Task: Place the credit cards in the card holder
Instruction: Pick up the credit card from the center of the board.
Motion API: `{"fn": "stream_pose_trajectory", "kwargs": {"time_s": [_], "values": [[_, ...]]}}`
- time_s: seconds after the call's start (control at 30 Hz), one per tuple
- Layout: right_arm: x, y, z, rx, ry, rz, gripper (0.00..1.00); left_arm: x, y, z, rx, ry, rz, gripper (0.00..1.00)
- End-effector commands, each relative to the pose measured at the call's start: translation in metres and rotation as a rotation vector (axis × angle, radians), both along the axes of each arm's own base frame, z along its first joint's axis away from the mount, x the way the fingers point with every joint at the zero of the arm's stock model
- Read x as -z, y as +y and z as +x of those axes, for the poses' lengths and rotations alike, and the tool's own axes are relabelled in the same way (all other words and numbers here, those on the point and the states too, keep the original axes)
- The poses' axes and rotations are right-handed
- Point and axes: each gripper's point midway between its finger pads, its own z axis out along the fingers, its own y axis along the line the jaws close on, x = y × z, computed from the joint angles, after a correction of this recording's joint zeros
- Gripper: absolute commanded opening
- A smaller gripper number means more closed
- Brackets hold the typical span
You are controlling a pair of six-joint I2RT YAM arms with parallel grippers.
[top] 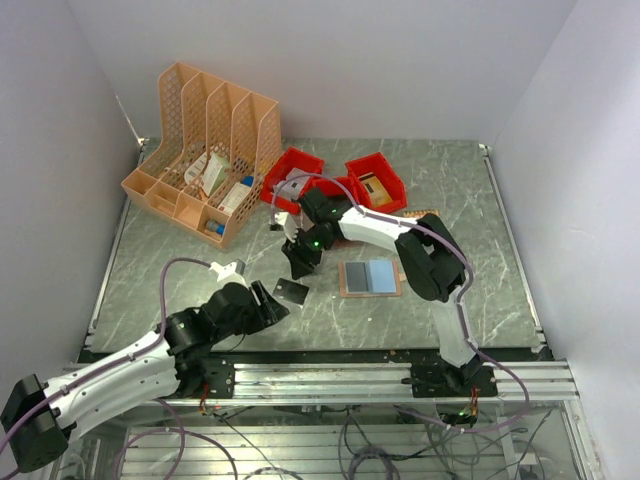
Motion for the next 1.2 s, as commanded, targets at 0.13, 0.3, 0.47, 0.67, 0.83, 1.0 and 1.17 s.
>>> {"fn": "stream_pose_trajectory", "kwargs": {"time_s": [0.13, 0.3, 0.47, 0.67, 0.83, 1.0, 1.17], "values": [[0.021, -0.002, -0.006, 0.009, 0.045, -0.093, 0.30, 0.022, 0.005, -0.014, 0.005, 0.117, 0.041, 0.63], [0.017, 0.001, -0.034, -0.056, 0.114, -0.065, 0.27, 0.018, 0.002, -0.017, 0.007, 0.130, 0.020, 0.64], [0.015, 0.000, -0.059, -0.095, 0.172, -0.054, 0.27, 0.020, 0.004, -0.019, -0.031, 0.149, -0.032, 0.64], [0.010, 0.001, -0.077, -0.117, 0.229, -0.021, 0.28, 0.023, 0.008, -0.014, -0.099, 0.149, -0.071, 0.64], [0.011, 0.001, -0.092, -0.123, 0.288, -0.011, 0.28, 0.030, 0.007, -0.017, -0.117, 0.192, -0.092, 0.64], [0.011, -0.001, -0.103, -0.139, 0.301, -0.009, 0.28, 0.035, 0.002, -0.026, -0.079, 0.249, -0.069, 0.64], [0.009, -0.002, -0.115, -0.161, 0.315, -0.006, 0.28, 0.040, -0.002, -0.034, 0.037, 0.257, 0.025, 0.64]]}}
